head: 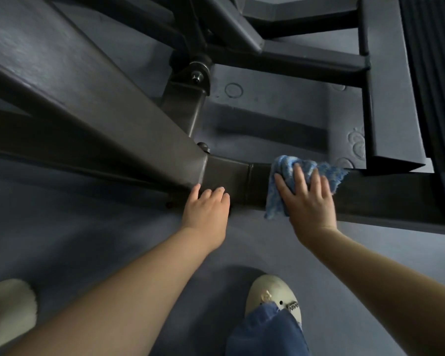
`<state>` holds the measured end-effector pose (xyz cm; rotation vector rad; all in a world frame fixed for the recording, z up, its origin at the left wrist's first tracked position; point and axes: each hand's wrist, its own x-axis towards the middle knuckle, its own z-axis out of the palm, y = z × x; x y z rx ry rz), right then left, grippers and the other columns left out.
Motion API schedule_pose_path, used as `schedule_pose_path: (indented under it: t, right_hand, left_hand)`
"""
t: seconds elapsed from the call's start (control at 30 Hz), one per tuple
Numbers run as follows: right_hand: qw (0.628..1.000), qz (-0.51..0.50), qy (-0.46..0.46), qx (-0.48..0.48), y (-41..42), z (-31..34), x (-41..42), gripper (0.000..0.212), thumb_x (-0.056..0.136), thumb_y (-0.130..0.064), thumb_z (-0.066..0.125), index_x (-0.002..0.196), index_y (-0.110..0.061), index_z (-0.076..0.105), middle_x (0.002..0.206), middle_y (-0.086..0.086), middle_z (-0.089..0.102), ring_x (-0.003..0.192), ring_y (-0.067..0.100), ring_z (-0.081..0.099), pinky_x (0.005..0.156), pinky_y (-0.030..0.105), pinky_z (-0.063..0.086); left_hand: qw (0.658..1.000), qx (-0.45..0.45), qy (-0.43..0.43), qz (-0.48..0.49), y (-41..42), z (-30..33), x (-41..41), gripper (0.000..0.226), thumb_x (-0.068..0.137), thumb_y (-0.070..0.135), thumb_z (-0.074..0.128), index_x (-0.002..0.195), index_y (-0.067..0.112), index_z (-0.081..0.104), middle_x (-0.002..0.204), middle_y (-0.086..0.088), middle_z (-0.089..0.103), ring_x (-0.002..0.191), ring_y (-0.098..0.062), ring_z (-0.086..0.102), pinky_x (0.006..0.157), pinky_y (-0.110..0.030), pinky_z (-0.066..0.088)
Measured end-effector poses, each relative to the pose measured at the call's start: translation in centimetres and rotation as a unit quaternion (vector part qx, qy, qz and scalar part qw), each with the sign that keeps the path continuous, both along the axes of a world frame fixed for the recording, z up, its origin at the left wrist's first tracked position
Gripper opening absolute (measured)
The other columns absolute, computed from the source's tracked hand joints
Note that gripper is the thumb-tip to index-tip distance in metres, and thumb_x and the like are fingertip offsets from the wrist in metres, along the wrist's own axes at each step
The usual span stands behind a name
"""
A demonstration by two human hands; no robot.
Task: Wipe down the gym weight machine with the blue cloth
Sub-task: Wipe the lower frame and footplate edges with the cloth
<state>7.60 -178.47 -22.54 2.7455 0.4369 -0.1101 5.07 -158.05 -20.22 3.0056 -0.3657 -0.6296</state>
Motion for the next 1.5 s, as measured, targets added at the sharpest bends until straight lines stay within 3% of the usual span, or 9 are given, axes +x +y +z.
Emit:
schedule_pose_path:
  t: [0.27,0.43,0.57,0.83,0.97,1.1,1.2,1.3,1.5]
  right_hand:
    - [0.986,0.060,0.149,0.042,8.9,-0.8,4.1,0.105,0.081,-0.066,0.052,0.150,-0.018,-0.012,0.157,0.019,-0.005,0.142,0.043,0.007,0.116,0.051,0.008]
    - [0.957,0.064,0.264,0.097,11.5,0.2,7.8,0.132,0.055,-0.067,0.076,0.150,-0.026,-0.005,0.150,0.009,0.023,0.134,0.032,0.030,0.110,0.043,0.030]
    - [0.925,0.004,0.327,0.193,11.3,0.5,10.1,0.121,0.052,-0.060,0.081,0.147,-0.030,0.012,0.141,0.003,0.039,0.128,0.029,0.042,0.102,0.042,0.040]
    - [0.902,-0.099,0.405,0.110,4.7,2.6,11.4,0.089,0.052,-0.064,0.079,0.125,-0.027,0.043,0.105,-0.002,0.063,0.086,0.020,0.062,0.086,0.031,0.049]
    - [0.935,-0.082,0.346,0.019,1.9,4.5,9.7,0.106,0.052,-0.069,0.076,0.137,-0.024,0.033,0.124,0.004,0.056,0.107,0.026,0.058,0.088,0.033,0.046]
    - [0.961,-0.051,0.264,-0.069,-0.6,5.6,6.7,0.133,0.052,-0.072,0.074,0.150,-0.027,-0.005,0.150,0.009,0.024,0.133,0.033,0.033,0.105,0.043,0.033]
    - [0.985,-0.015,0.164,-0.052,-2.9,5.0,2.9,0.107,0.078,-0.050,0.066,0.150,-0.025,-0.010,0.156,0.013,0.007,0.141,0.038,0.013,0.115,0.045,0.015]
    - [0.999,-0.002,0.048,-0.009,-5.3,3.6,-0.8,0.086,0.081,-0.034,0.067,0.150,-0.023,0.019,0.152,0.018,0.027,0.137,0.044,0.026,0.113,0.050,0.019]
    - [0.990,-0.061,0.116,0.058,-1.7,2.8,0.2,0.090,0.084,-0.063,0.049,0.150,-0.031,-0.003,0.157,0.015,-0.005,0.141,0.047,-0.004,0.112,0.057,-0.004]
  left_hand:
    - [0.996,-0.035,-0.026,0.071,0.3,0.6,1.1,0.051,0.088,0.015,0.050,0.136,0.015,0.033,0.145,-0.002,0.033,0.130,-0.016,0.041,0.116,-0.037,-0.006]
    - [0.996,-0.019,-0.033,0.082,1.3,0.7,1.2,0.043,0.088,0.014,0.044,0.130,0.016,0.035,0.136,0.001,0.038,0.127,-0.015,0.041,0.116,-0.036,-0.008]
    - [0.995,-0.021,-0.048,0.086,1.6,0.6,1.1,0.052,0.085,0.014,0.045,0.134,0.020,0.030,0.130,0.004,0.042,0.123,-0.013,0.044,0.115,-0.035,-0.008]
    - [0.996,-0.019,-0.007,0.091,-0.3,1.0,0.9,0.068,0.086,0.013,0.052,0.145,0.016,0.019,0.142,0.000,0.035,0.130,-0.016,0.039,0.115,-0.040,-0.010]
    - [0.996,-0.025,0.002,0.080,-2.4,1.6,0.4,0.070,0.087,0.012,0.050,0.147,0.016,0.015,0.143,0.000,0.034,0.131,-0.016,0.039,0.115,-0.040,-0.010]
    - [0.997,-0.042,-0.005,0.063,-4.6,3.2,-0.2,0.068,0.086,0.008,0.045,0.147,0.017,0.017,0.144,0.000,0.034,0.133,-0.016,0.037,0.115,-0.040,-0.008]
    - [0.998,-0.044,-0.008,0.046,-5.6,4.5,-0.8,0.070,0.086,0.008,0.047,0.147,0.018,0.016,0.147,-0.001,0.031,0.135,-0.016,0.034,0.116,-0.040,-0.007]
    - [0.999,-0.042,-0.015,0.028,-6.1,5.4,-1.6,0.068,0.087,0.009,0.046,0.147,0.019,0.016,0.148,0.000,0.030,0.136,-0.015,0.032,0.116,-0.040,-0.006]
    - [0.998,-0.002,0.038,0.040,-5.4,4.7,-1.8,0.063,0.091,0.014,0.043,0.148,0.016,0.016,0.156,-0.004,0.016,0.144,-0.018,0.014,0.117,-0.042,-0.003]
